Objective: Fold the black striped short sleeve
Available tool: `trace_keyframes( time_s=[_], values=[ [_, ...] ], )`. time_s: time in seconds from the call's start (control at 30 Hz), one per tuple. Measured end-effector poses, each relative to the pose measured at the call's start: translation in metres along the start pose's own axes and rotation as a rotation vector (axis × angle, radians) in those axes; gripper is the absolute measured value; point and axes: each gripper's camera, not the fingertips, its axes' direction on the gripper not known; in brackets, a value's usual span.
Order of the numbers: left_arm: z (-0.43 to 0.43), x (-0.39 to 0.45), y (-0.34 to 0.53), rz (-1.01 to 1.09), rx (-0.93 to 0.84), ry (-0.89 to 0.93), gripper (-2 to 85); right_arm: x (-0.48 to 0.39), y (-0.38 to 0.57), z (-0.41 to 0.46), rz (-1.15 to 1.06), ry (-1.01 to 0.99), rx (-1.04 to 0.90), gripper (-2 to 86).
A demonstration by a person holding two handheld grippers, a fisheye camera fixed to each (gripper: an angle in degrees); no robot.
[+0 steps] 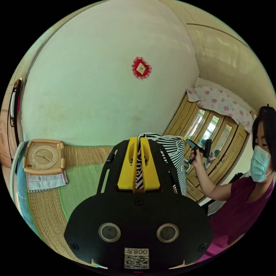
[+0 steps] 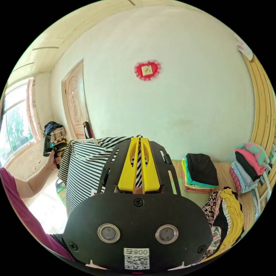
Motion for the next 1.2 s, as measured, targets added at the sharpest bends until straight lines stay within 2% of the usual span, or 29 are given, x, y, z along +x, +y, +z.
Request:
trace_keyframes(
  time_s=[0.07, 0.17, 0.27, 0.5, 0.67, 0.8, 1.07, 1.2],
  values=[
    [0.051, -0.058, -0.008, -0.133, -0.067, -0.027, 3.3, 0.048, -0.009, 0.121, 0.092, -0.024, -0.192, 0.9],
    [0.123, -0.143, 0.0, -0.335, -0.246, -0.085, 6.5, 0.103, 0.01, 0.251, 0.226, 0.033, -0.457, 1.4],
    [0.159, -0.201, 0.022, -0.434, -0.327, -0.146, 8.6, 0.138, 0.046, 0.329, 0.283, 0.056, -0.609, 1.6],
    [0.189, -0.261, 0.057, -0.432, -0.401, -0.118, 10.1, 0.167, 0.104, 0.391, 0.287, -0.031, -0.655, 1.0],
    [0.23, -0.272, 0.042, -0.312, -0.528, -0.201, 9.8, 0.176, 0.123, 0.411, 0.285, -0.023, -0.688, 0.9],
    [0.27, -0.286, 0.026, -0.232, -0.667, -0.367, 4.3, 0.187, 0.126, 0.421, 0.328, -0.043, -0.692, 1.2],
    [0.256, -0.311, -0.027, -0.171, -0.569, -0.438, 0.6, 0.209, 0.121, 0.439, 0.366, -0.04, -0.696, 2.1],
    [0.219, -0.348, -0.07, -0.196, -0.473, -0.649, 0.7, 0.215, 0.116, 0.447, 0.376, -0.04, -0.692, 2.9]
  ],
)
